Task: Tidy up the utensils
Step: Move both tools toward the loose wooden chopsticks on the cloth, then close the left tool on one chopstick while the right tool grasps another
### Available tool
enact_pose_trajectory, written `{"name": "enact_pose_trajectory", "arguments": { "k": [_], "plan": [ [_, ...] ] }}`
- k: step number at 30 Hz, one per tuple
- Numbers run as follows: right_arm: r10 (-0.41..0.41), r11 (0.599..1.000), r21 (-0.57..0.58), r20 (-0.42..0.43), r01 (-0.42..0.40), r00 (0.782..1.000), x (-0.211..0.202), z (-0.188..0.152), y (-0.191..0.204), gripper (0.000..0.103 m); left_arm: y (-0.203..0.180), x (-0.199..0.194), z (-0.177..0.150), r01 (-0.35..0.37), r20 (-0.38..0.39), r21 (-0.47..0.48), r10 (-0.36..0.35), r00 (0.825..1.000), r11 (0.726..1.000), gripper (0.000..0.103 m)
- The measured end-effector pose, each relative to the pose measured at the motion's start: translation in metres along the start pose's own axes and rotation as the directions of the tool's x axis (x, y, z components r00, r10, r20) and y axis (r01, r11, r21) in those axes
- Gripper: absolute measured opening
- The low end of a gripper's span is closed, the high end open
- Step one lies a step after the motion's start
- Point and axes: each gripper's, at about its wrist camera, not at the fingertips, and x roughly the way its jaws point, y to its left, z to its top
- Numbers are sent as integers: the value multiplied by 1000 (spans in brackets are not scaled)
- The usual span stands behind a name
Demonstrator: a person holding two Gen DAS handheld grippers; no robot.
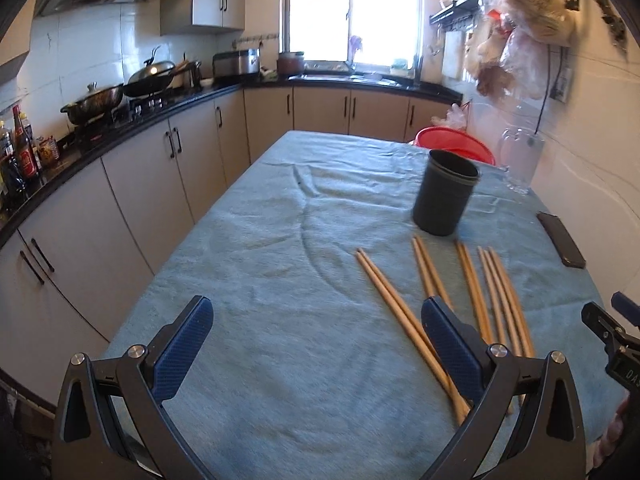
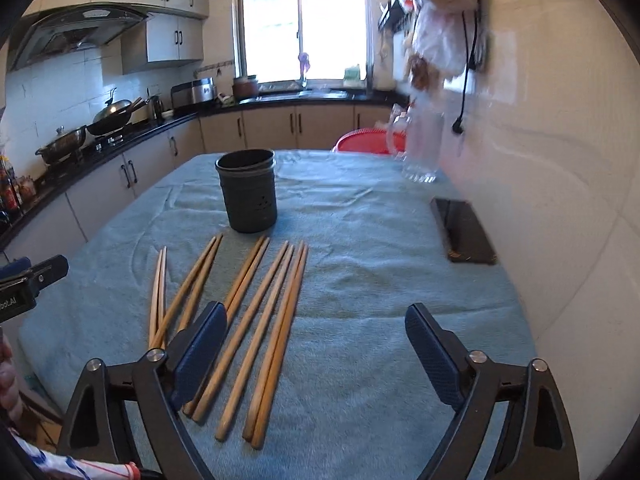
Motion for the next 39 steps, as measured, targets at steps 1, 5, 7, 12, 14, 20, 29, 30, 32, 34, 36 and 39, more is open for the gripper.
{"name": "enact_pose_trajectory", "arguments": {
  "k": [1,5,7,12,14,20,29,30,32,34,36,39],
  "plan": [
    [17,1000,12,-23,-17,1000,7,3,-3,85,1,5,3,4,-8,4,-3,1000,1000,103],
    [74,997,31,-112,-71,991,39,10,-7,69,-3,28,13,56,-77,10,-55,995,998,75],
    [72,997,10,-156,-72,985,57,11,-5,67,-10,44,15,97,-133,15,-95,987,995,63],
    [64,998,-13,-220,-69,973,88,10,-2,64,-27,78,11,125,-208,38,-115,971,991,61],
    [48,998,-30,-228,-57,972,95,10,-1,64,-32,88,9,133,-232,45,-120,965,990,60],
    [9,998,-53,-257,-23,966,110,7,1,64,-45,116,2,147,-324,60,-120,939,987,24],
    [21,999,-42,-266,-33,964,115,7,0,64,-38,113,2,180,-329,-32,-181,927,983,19],
    [25,999,-38,-267,-36,963,115,7,0,64,-37,110,2,188,-319,-40,-191,928,981,20],
    [22,999,-40,-274,-34,961,117,6,0,64,-38,109,1,209,-301,-53,-215,929,976,24],
    [22,999,-38,-286,-34,958,119,4,0,64,-42,109,0,220,-302,-45,-223,927,974,25],
    [17,999,-42,-283,-30,959,120,4,1,64,-47,114,-3,210,-323,-26,-207,924,977,26],
    [19,999,-40,-283,-31,959,120,4,0,64,-51,114,-4,202,-315,-6,-194,929,979,25]
  ]
}}
